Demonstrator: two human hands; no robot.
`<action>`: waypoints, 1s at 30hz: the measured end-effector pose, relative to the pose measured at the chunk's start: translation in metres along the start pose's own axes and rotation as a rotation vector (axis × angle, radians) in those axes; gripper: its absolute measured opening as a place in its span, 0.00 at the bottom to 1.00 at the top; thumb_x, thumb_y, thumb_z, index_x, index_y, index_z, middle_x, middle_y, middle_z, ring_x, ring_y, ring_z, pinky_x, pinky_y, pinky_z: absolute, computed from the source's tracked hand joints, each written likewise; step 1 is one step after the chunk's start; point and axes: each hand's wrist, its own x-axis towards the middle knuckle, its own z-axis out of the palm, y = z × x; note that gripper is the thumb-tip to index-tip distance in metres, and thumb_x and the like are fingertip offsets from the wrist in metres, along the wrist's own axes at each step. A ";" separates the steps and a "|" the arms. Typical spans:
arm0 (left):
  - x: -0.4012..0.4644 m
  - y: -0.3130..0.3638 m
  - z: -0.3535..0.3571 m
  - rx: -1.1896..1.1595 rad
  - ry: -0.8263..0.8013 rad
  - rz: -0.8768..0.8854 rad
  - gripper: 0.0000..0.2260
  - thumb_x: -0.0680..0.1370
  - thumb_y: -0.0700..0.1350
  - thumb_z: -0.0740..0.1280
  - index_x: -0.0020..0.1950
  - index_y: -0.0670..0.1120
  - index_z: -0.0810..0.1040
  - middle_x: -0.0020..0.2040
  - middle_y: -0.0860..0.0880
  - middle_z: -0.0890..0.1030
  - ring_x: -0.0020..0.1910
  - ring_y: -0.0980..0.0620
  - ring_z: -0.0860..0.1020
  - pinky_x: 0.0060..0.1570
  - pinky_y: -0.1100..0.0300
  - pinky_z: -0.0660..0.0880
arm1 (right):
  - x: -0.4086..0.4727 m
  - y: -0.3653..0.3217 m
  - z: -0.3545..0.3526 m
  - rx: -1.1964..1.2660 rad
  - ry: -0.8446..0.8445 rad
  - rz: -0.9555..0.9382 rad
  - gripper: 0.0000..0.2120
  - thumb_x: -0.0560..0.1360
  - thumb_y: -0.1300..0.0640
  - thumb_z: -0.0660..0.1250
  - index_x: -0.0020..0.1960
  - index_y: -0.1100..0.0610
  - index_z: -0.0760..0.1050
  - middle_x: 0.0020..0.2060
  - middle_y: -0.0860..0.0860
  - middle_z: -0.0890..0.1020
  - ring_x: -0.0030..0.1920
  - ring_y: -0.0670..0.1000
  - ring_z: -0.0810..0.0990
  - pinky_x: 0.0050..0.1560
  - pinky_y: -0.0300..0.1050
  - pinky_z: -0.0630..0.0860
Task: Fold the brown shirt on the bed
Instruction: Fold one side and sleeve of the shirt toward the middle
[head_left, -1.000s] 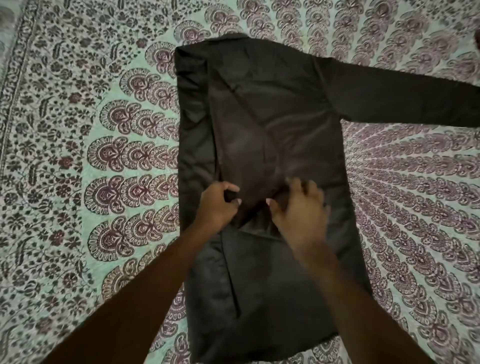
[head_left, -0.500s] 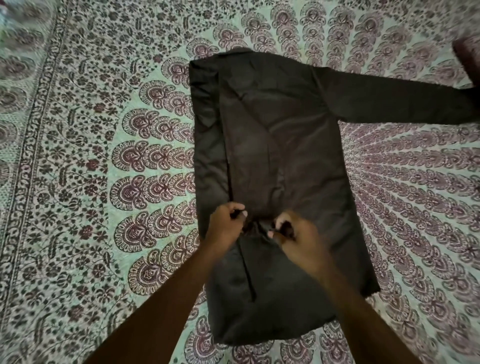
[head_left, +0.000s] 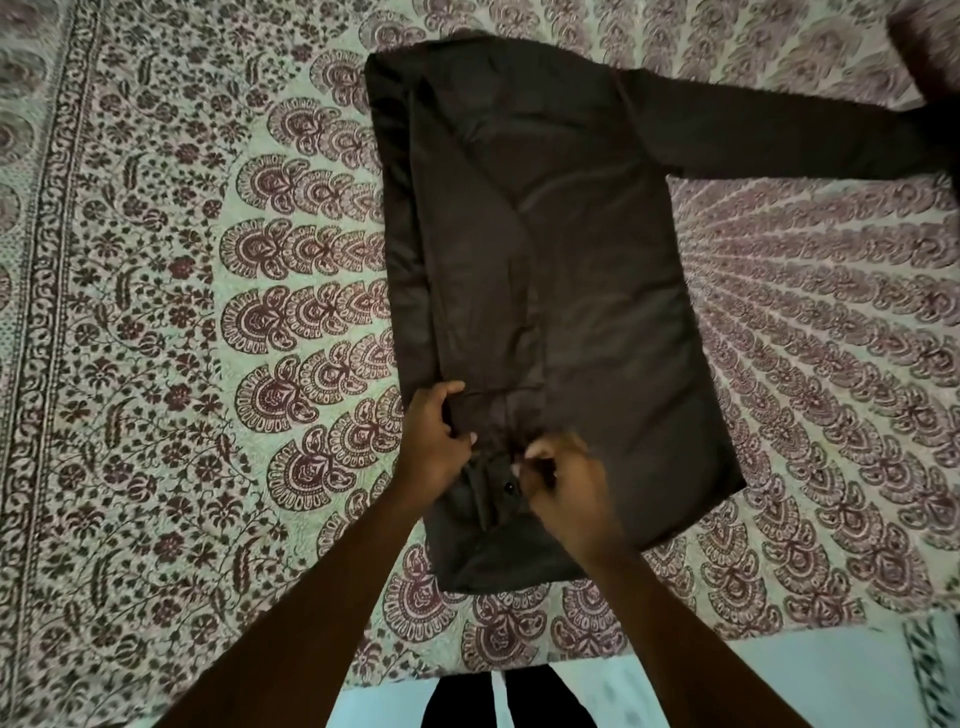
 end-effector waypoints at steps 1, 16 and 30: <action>-0.004 -0.002 0.001 0.010 0.004 0.022 0.31 0.69 0.32 0.77 0.70 0.46 0.75 0.66 0.44 0.73 0.53 0.45 0.81 0.54 0.48 0.82 | 0.002 0.001 0.003 -0.020 0.077 0.047 0.08 0.71 0.56 0.75 0.49 0.55 0.80 0.47 0.54 0.82 0.47 0.55 0.82 0.50 0.46 0.77; -0.042 -0.033 -0.022 0.011 -0.103 0.074 0.44 0.70 0.33 0.77 0.82 0.46 0.60 0.74 0.54 0.62 0.39 0.53 0.80 0.44 0.51 0.83 | 0.014 0.001 0.011 0.195 0.065 0.413 0.09 0.70 0.52 0.80 0.43 0.55 0.82 0.36 0.52 0.83 0.49 0.55 0.85 0.41 0.37 0.67; -0.051 -0.040 -0.017 0.259 -0.165 0.120 0.42 0.72 0.34 0.70 0.83 0.44 0.54 0.81 0.48 0.52 0.76 0.45 0.66 0.67 0.60 0.71 | 0.008 0.019 0.020 0.059 -0.066 0.351 0.13 0.70 0.50 0.79 0.38 0.57 0.79 0.33 0.54 0.84 0.37 0.57 0.85 0.46 0.55 0.84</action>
